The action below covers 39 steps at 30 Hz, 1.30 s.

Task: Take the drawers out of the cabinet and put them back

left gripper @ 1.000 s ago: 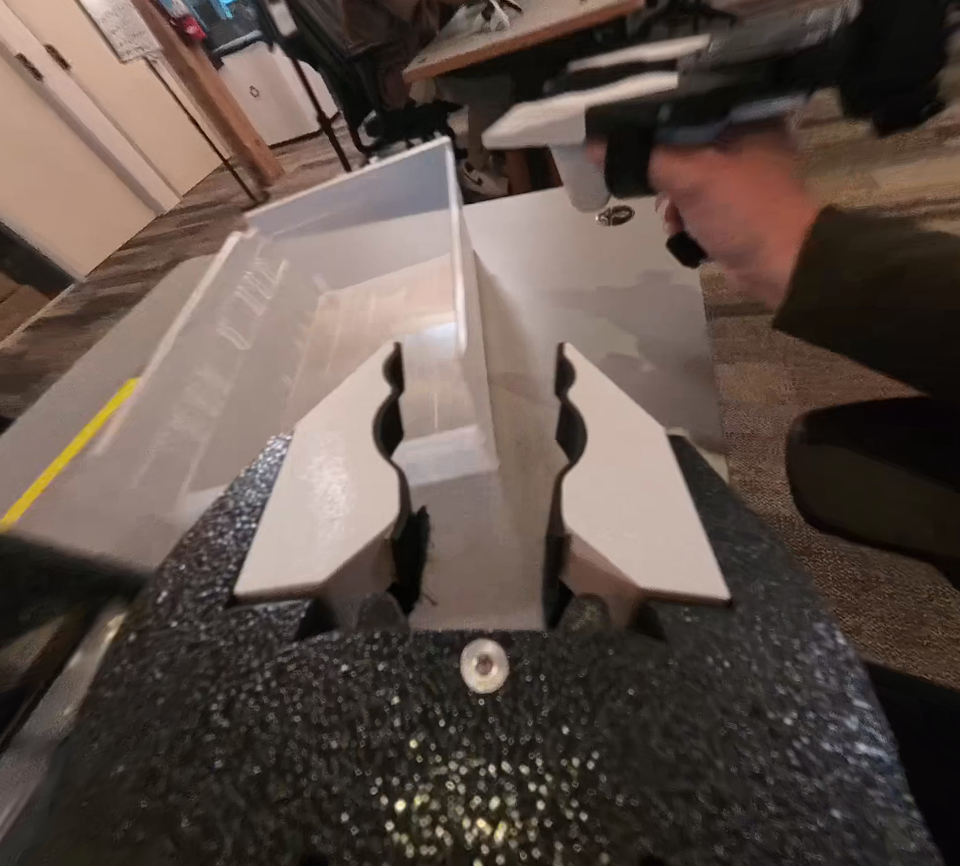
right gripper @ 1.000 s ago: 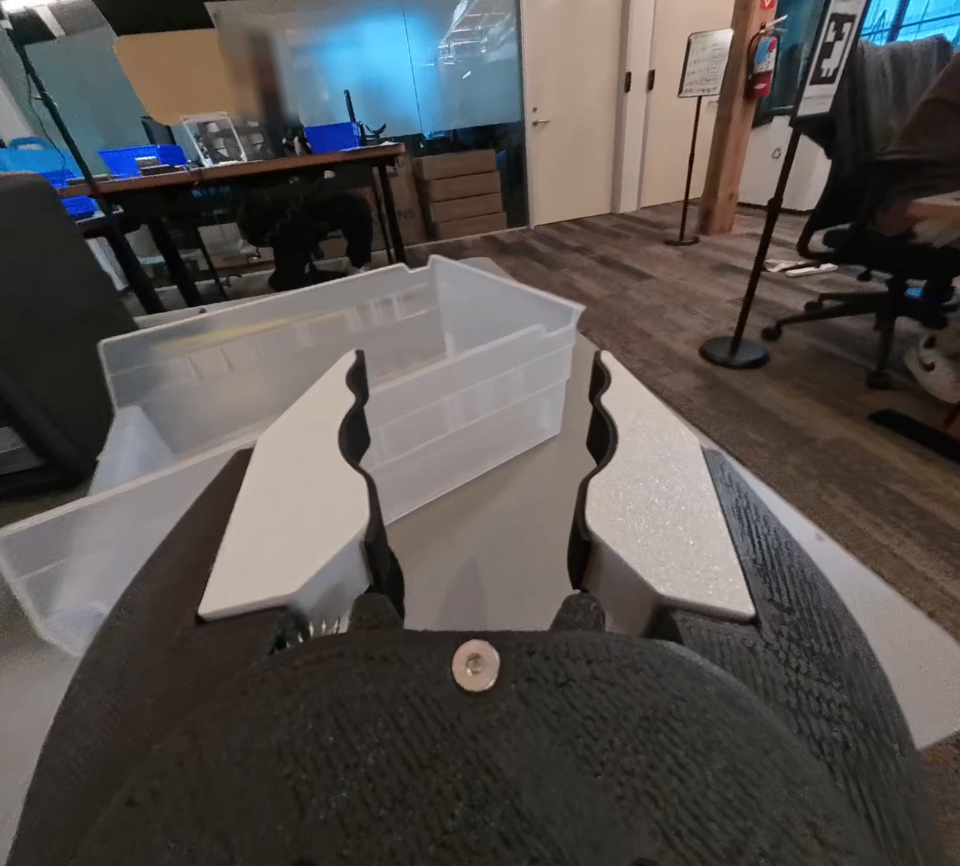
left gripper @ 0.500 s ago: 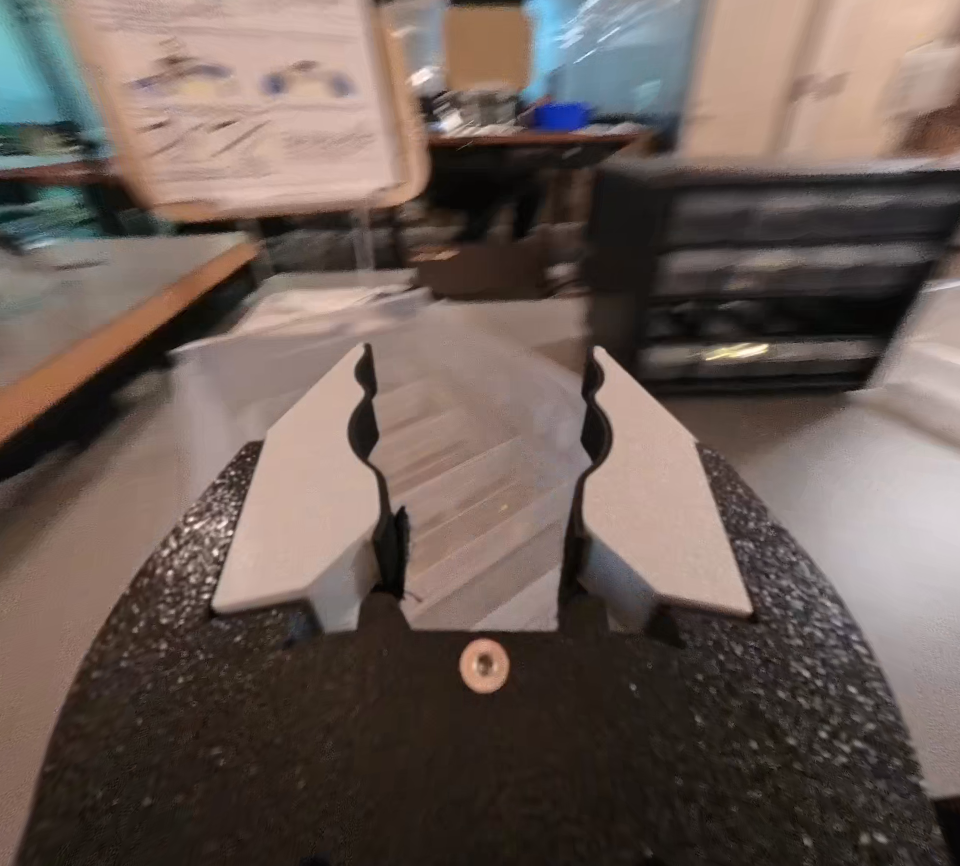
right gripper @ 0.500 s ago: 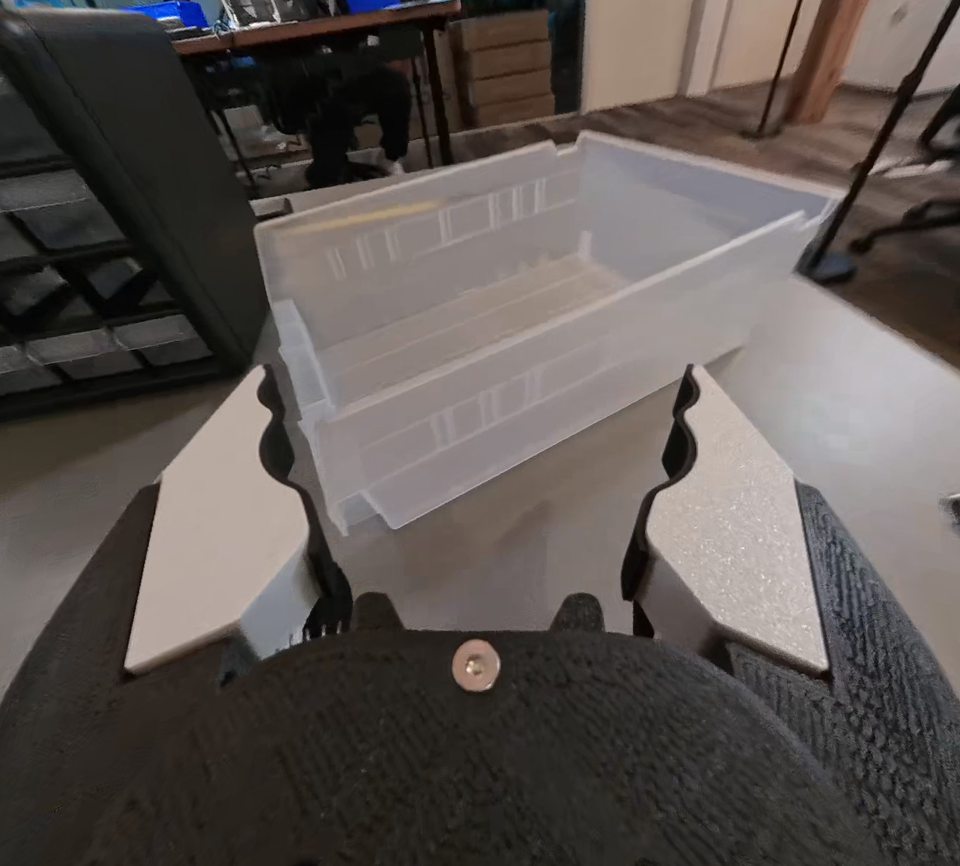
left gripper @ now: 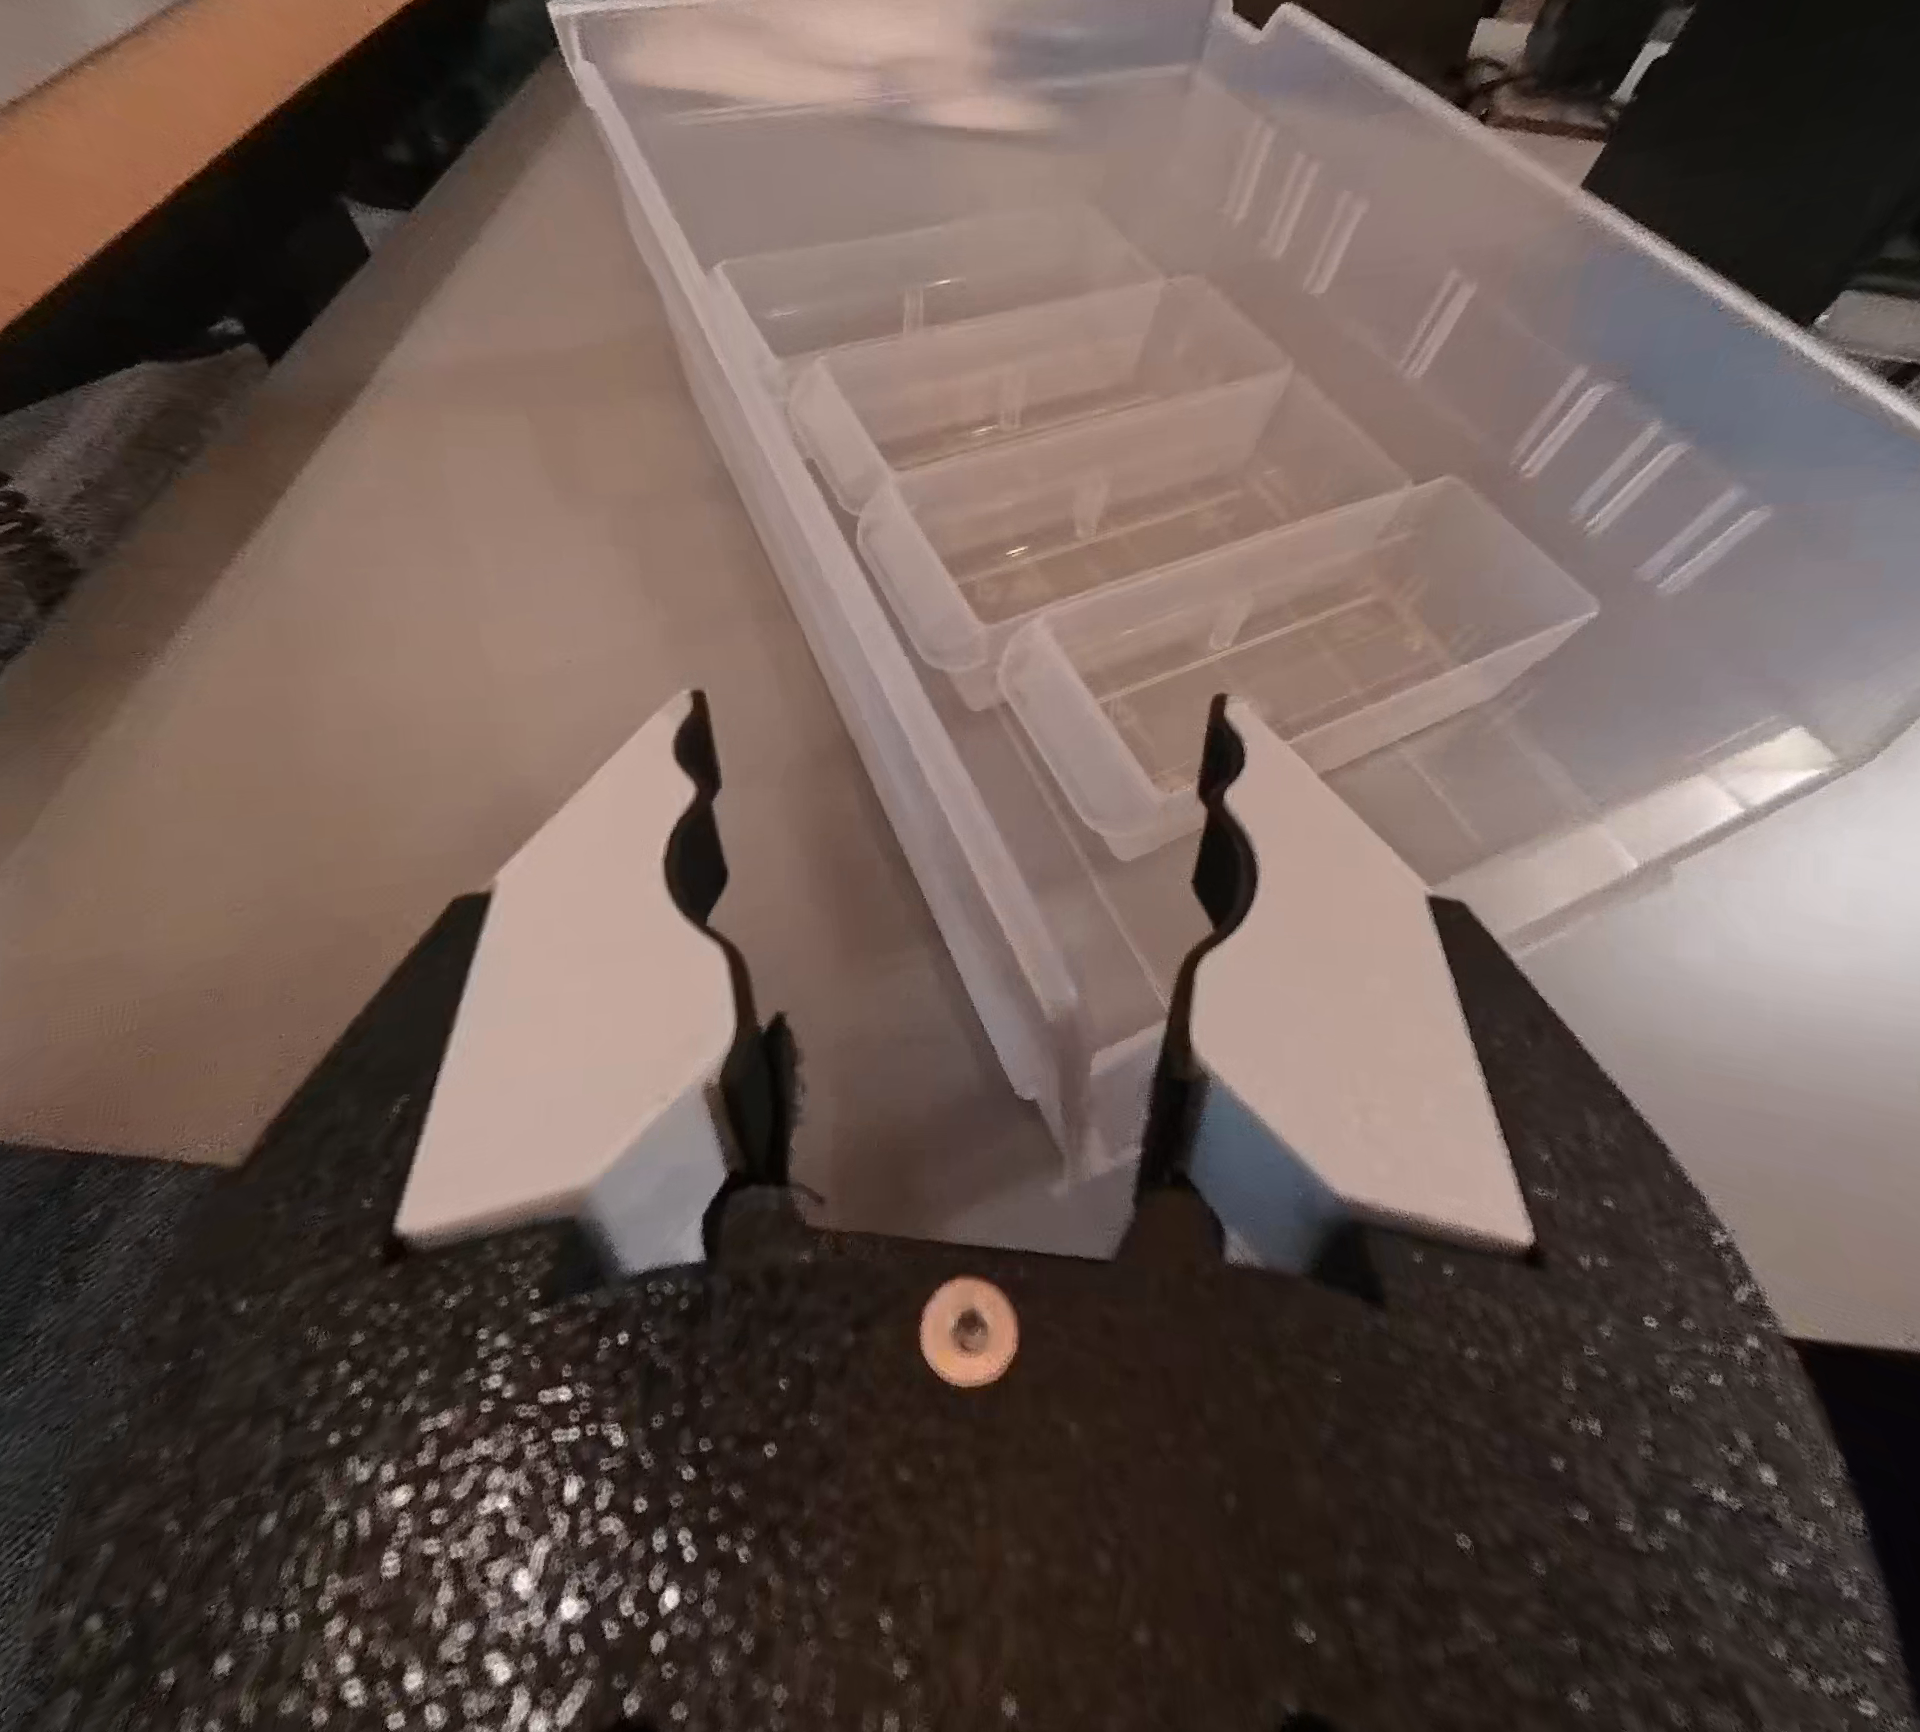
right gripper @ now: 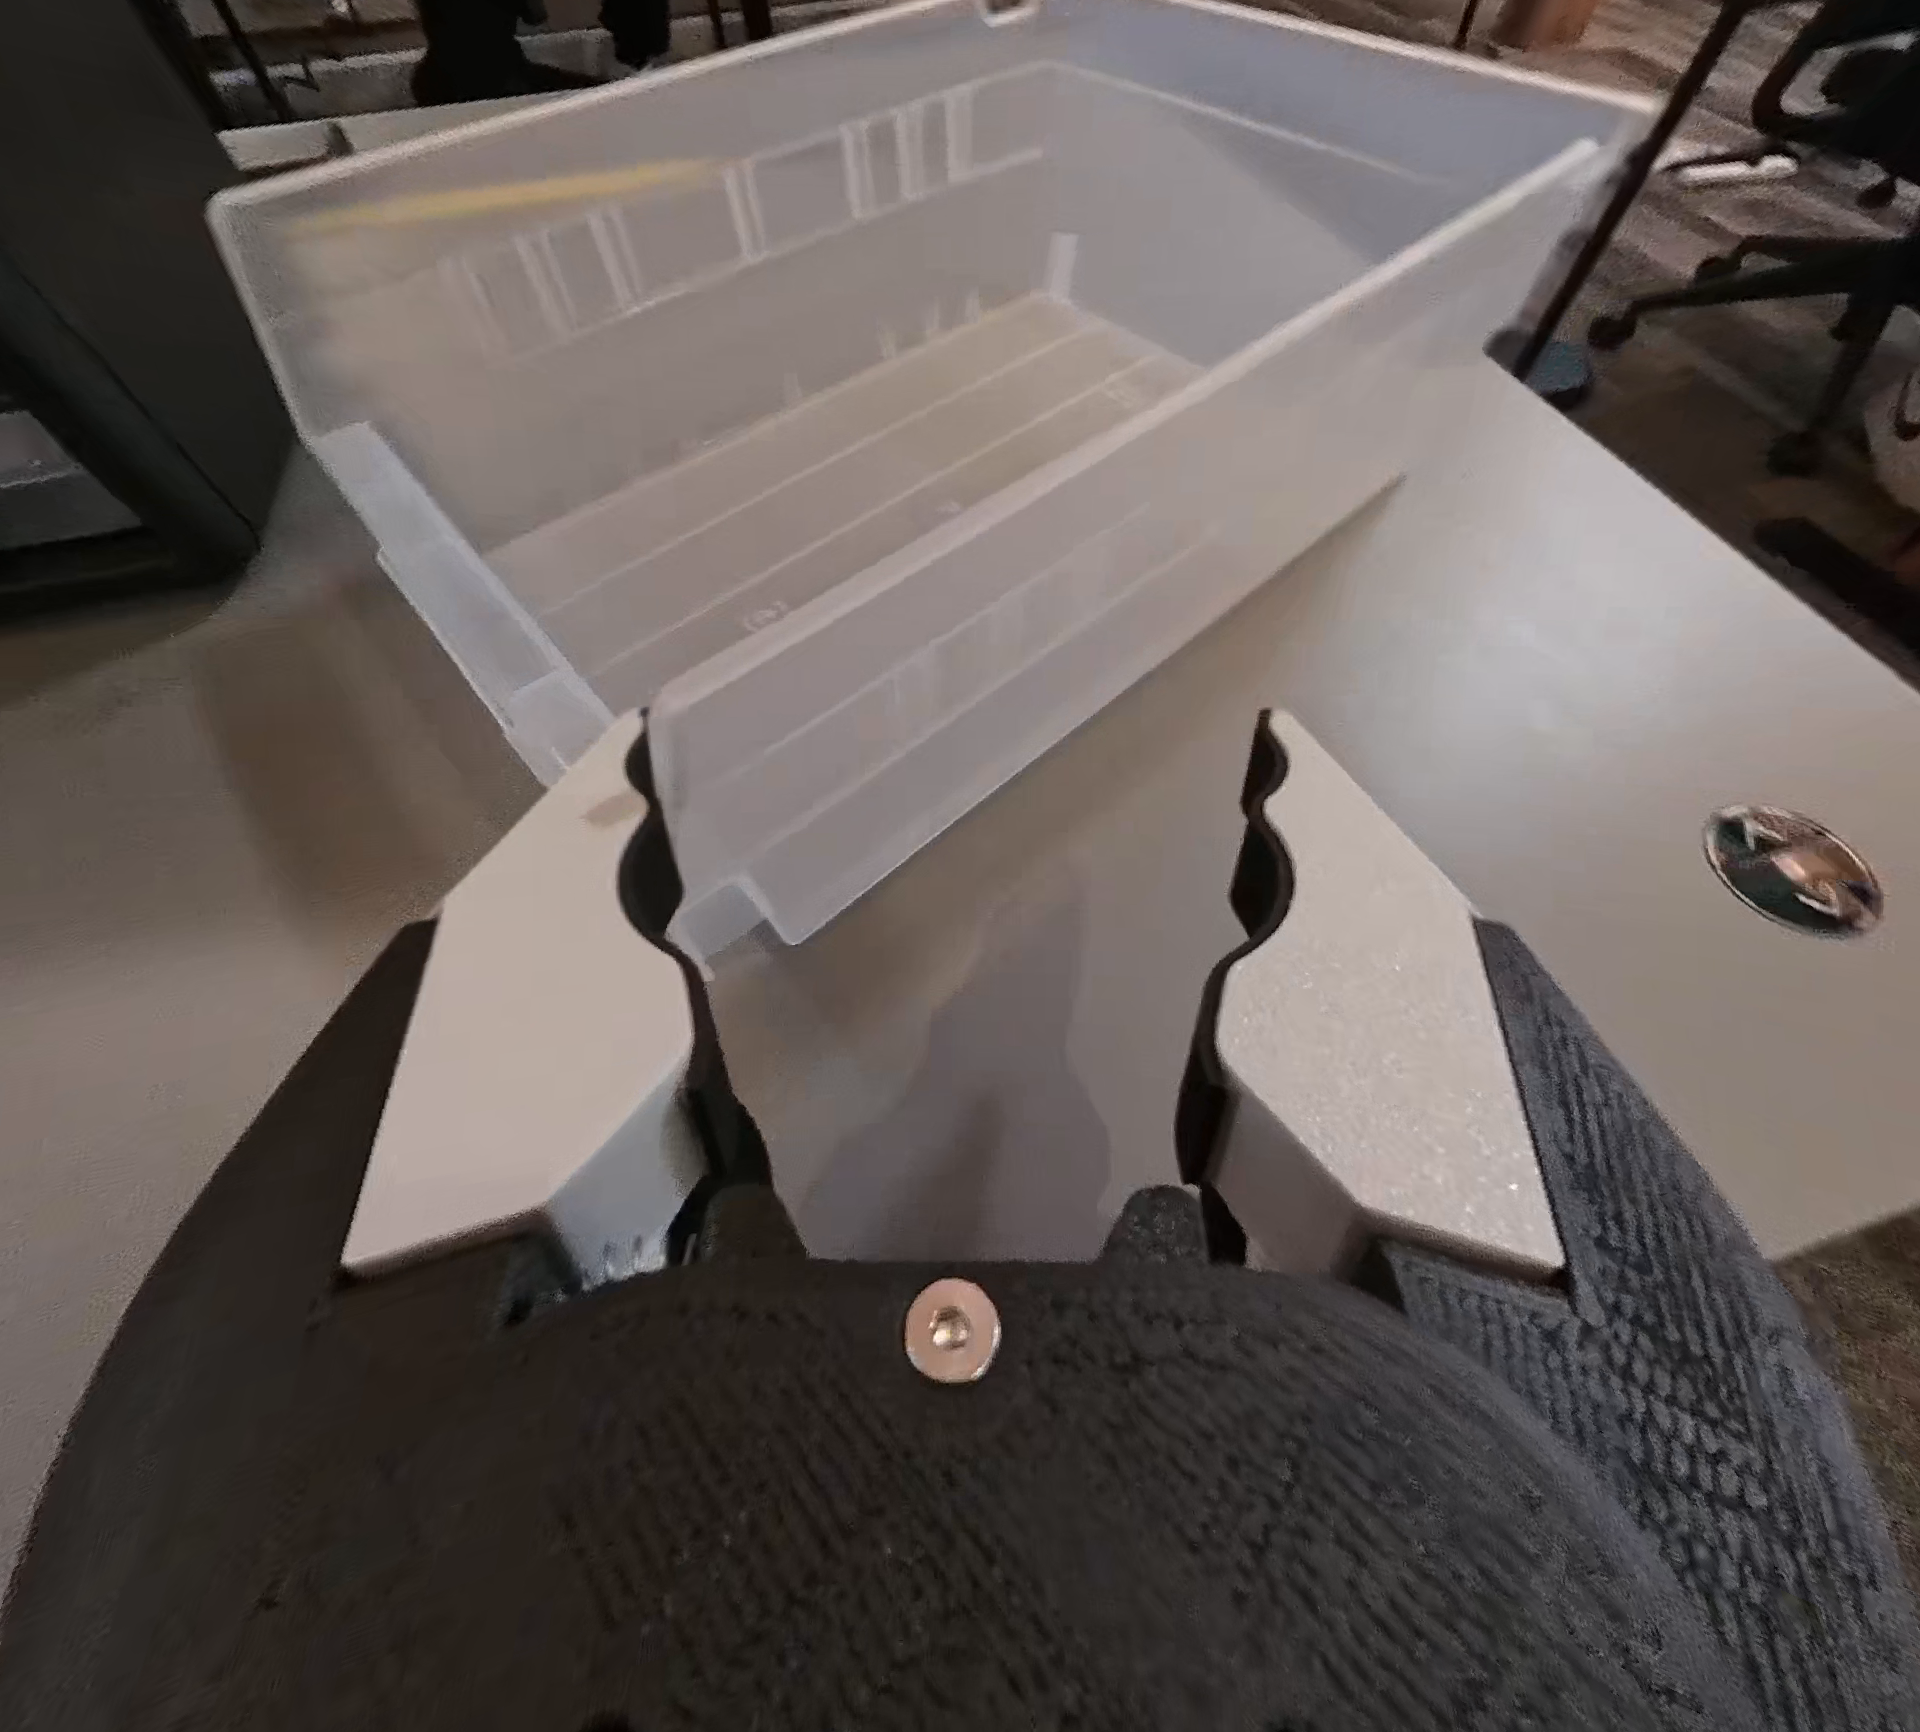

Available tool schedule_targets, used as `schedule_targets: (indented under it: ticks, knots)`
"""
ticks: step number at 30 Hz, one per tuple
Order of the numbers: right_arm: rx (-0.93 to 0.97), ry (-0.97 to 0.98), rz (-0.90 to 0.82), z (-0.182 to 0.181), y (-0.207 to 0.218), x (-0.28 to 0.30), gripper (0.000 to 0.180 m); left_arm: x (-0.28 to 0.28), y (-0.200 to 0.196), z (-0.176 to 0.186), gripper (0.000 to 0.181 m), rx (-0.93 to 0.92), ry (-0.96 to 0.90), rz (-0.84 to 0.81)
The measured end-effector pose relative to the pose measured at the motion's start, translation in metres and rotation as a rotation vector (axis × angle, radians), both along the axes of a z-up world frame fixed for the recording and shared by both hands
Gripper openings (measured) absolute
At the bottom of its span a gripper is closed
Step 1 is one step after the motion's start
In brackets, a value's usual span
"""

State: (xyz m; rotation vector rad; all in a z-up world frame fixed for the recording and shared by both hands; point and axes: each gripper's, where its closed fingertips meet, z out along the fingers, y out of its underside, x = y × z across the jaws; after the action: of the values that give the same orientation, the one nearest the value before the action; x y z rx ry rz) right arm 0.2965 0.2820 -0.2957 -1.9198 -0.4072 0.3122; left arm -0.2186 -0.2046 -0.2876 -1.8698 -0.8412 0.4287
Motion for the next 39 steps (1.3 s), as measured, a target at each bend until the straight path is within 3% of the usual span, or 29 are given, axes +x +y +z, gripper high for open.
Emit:
schedule_targets:
  ticks: [8, 17, 21, 27, 32, 35, 39]
  knots:
    - [-0.097, 0.121, 0.021, -0.006, 0.008, 0.043, 0.022, -0.005, -0.005, 0.003, 0.061, -0.005, 0.006, 0.002]
    - [-0.127, -0.110, 0.193, -0.009, 0.039, 0.079, 0.016, -0.021, -0.014, 0.002, 0.022, -0.170, 0.073, 0.015]
    - [-0.150, -0.231, 0.278, -0.011, 0.062, 0.099, 0.012, -0.043, -0.023, -0.003, 0.015, -0.257, 0.094, 0.049]
    - [-0.171, -0.234, 0.271, -0.011, 0.099, 0.118, 0.007, -0.075, -0.022, -0.005, 0.003, -0.159, -0.005, 0.050]
    - [-0.146, -0.194, 0.266, -0.009, 0.108, 0.115, 0.008, -0.102, -0.012, -0.005, 0.004, -0.181, 0.024, -0.025]
    - [-0.058, -0.119, 0.244, 0.009, 0.103, 0.114, 0.026, -0.116, -0.009, -0.005, 0.005, -0.179, 0.031, -0.071]
    - [0.182, -0.122, 0.119, 0.063, 0.088, 0.127, 0.041, -0.129, -0.020, 0.020, 0.035, -0.158, 0.143, 0.032]
